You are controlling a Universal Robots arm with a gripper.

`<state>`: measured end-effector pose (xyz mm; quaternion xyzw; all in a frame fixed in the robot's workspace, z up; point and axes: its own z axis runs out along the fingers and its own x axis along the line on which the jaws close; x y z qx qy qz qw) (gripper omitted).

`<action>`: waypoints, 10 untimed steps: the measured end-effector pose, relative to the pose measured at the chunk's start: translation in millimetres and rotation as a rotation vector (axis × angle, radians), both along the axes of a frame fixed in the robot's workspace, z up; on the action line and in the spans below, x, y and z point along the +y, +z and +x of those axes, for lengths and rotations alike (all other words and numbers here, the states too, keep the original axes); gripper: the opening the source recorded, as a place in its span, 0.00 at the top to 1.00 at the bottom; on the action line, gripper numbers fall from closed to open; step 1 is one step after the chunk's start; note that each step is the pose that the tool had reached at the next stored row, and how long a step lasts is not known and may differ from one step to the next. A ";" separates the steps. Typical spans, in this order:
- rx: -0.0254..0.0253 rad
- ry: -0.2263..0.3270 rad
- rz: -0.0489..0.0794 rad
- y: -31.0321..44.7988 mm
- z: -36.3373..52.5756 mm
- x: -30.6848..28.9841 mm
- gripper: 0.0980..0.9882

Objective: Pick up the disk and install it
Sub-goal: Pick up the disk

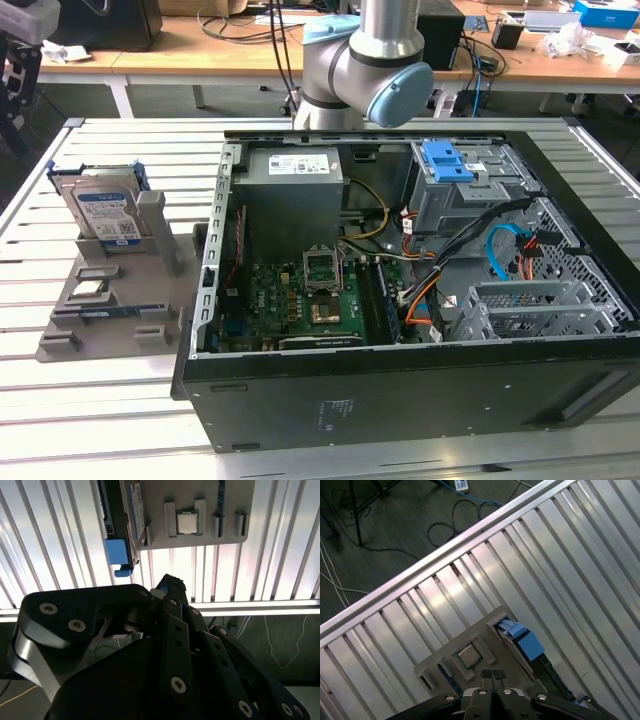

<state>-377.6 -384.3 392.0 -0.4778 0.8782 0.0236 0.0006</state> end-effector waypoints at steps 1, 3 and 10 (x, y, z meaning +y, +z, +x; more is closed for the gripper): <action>-0.0001 0.012 0.000 0.0 0.0 0.0 0.99; -0.0001 0.043 0.000 -0.1 0.0 0.0 0.99; 0.0000 0.145 0.000 0.0 0.0 0.0 0.99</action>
